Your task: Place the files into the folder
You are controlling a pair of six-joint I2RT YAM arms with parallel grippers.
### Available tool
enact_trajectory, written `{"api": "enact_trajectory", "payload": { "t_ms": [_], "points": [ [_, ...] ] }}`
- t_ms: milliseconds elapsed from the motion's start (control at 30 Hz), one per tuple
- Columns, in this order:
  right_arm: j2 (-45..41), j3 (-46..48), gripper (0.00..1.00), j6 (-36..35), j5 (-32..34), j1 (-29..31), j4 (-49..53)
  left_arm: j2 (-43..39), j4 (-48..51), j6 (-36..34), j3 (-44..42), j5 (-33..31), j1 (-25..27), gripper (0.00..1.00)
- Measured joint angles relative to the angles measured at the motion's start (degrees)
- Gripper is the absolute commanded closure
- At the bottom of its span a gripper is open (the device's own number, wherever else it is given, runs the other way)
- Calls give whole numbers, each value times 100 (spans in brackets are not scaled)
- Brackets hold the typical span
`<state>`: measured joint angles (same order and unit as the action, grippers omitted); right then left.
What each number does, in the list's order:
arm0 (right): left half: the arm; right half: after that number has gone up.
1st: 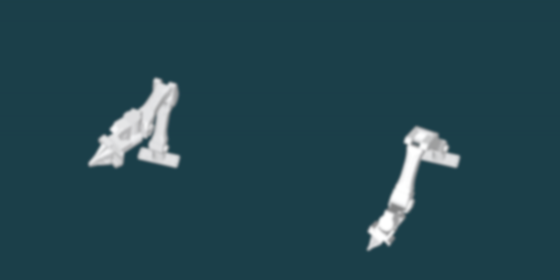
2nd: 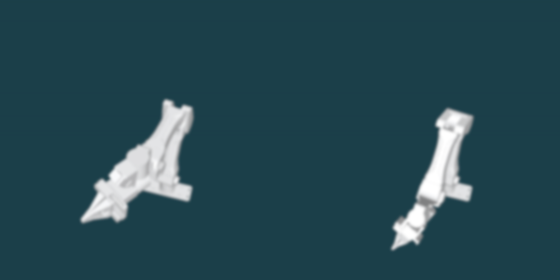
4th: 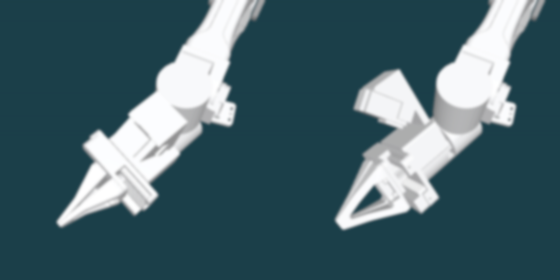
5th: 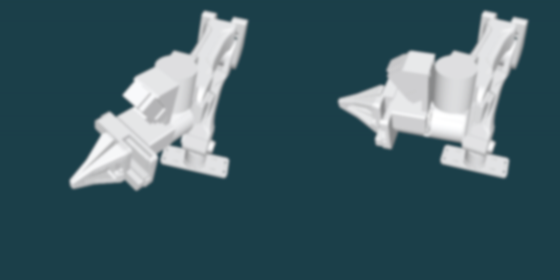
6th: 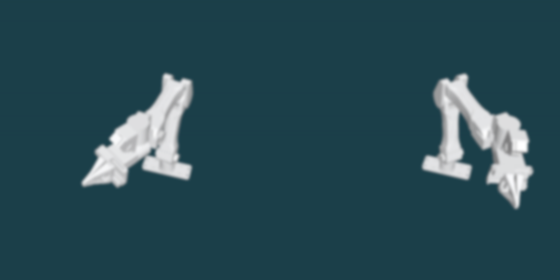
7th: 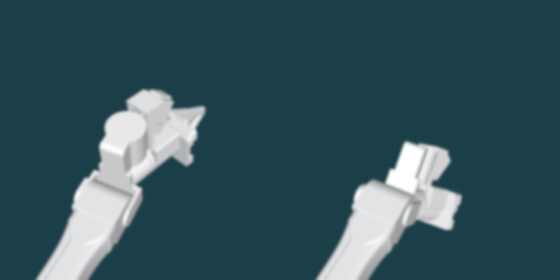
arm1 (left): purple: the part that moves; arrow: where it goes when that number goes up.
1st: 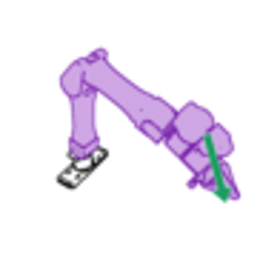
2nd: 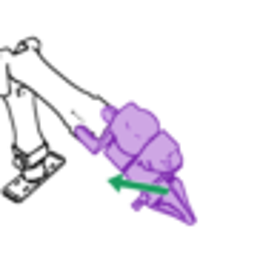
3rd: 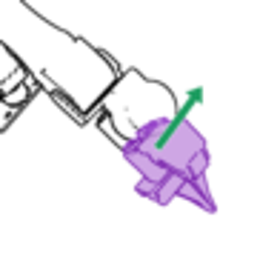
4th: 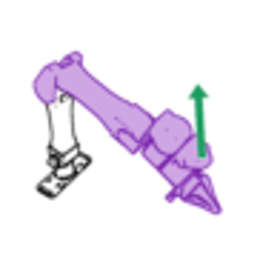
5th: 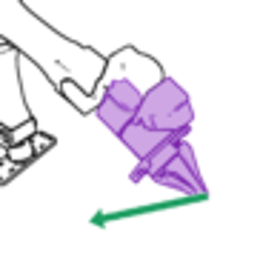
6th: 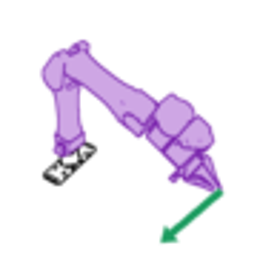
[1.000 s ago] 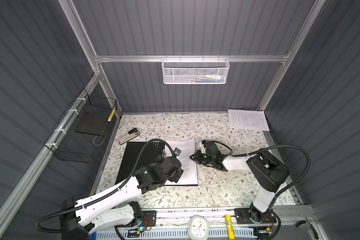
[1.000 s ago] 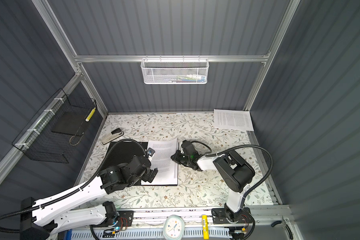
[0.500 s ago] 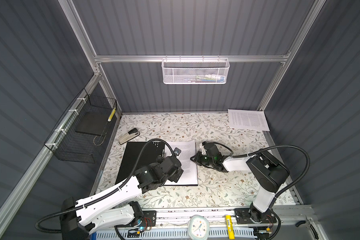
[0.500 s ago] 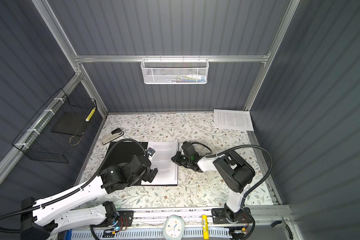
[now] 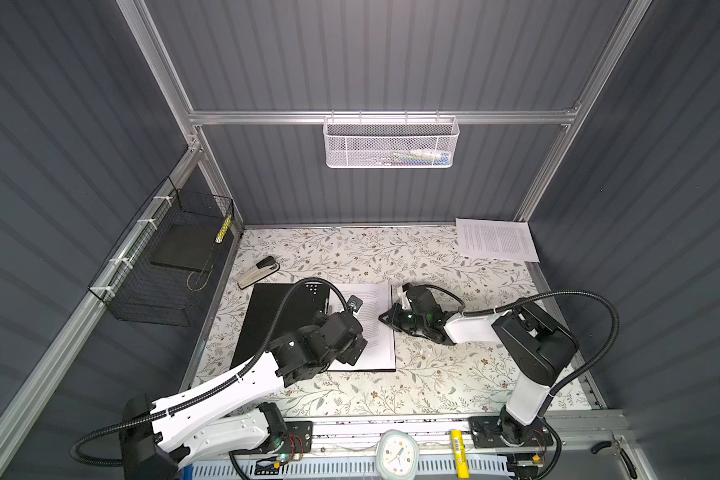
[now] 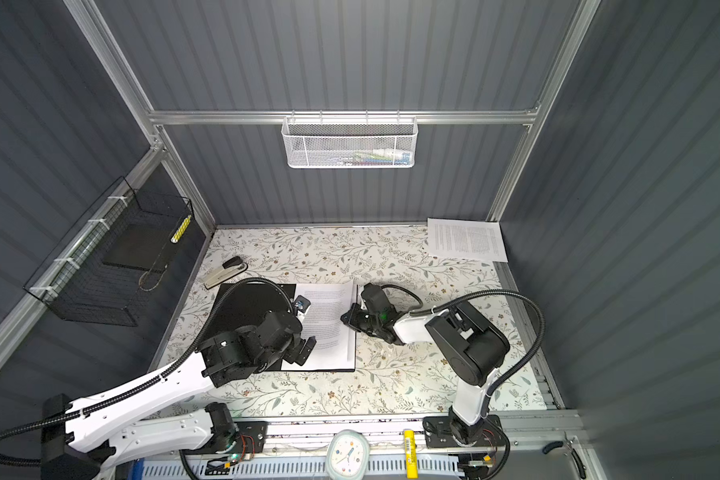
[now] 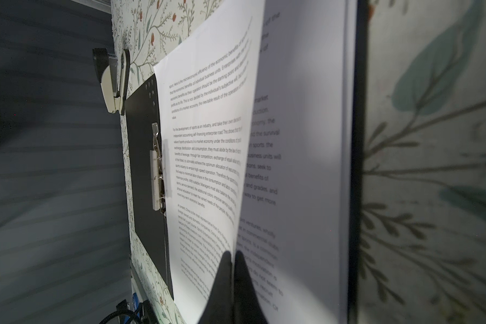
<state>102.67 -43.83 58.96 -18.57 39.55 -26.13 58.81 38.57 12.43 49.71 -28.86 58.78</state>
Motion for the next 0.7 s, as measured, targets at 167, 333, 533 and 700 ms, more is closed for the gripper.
{"api": "enact_trajectory", "payload": {
  "t_ms": [167,333,533,700],
  "points": [
    [0,0,95,0,0,0,-2,0,0,-7,0,2,-2,0],
    [0,0,87,4,11,0,0,2,0,-22,0,7,-2,0],
    [-68,0,70,-4,81,4,72,59,0,-22,0,44,-2,0],
    [-247,-2,60,-52,142,20,199,74,0,-22,0,48,-2,0]
  ]
}}
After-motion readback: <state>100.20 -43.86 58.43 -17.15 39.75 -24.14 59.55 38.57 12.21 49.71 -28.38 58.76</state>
